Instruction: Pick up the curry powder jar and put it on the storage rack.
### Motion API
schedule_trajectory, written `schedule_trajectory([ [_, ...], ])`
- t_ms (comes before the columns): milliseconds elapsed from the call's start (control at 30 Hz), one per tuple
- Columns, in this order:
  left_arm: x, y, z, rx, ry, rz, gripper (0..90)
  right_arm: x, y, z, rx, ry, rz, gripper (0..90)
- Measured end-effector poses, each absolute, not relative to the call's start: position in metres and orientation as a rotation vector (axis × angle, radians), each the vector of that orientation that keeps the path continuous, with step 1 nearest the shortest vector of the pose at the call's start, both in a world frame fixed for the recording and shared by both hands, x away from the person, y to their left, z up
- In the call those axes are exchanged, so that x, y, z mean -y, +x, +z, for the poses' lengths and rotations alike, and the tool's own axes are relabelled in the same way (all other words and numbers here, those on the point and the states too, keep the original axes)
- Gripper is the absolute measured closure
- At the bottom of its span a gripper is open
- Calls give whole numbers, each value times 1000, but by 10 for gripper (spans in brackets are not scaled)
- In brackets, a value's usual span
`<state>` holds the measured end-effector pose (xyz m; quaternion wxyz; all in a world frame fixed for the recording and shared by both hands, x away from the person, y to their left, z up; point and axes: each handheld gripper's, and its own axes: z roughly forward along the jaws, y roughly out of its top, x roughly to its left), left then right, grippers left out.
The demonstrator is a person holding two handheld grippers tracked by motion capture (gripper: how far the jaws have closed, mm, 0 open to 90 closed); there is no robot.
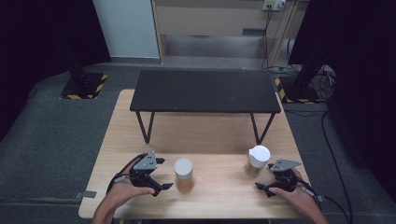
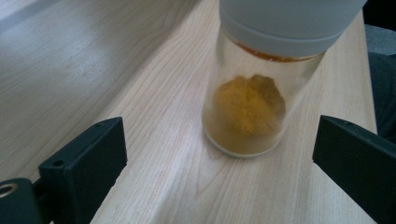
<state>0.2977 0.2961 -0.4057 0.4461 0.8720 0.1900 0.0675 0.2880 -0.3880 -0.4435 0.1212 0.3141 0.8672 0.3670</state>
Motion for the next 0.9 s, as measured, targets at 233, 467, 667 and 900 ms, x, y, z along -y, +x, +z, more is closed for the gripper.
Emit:
schedule_trajectory([
  [233,-291,299,-407,-449,2139,155,20,388,288,-444,-2532,917,1072,12],
  [467,-282,300,-407,-421,2114,151,21,388,288,-444,-2532,917,1072,12],
  [667,-277,299,-408,-411,2082,149,13,388,288,-444,-2532,916,1072,12],
  [900,-271,299,-409,-401,2053,156,17,388,288,-444,-2532,917,1072,12],
])
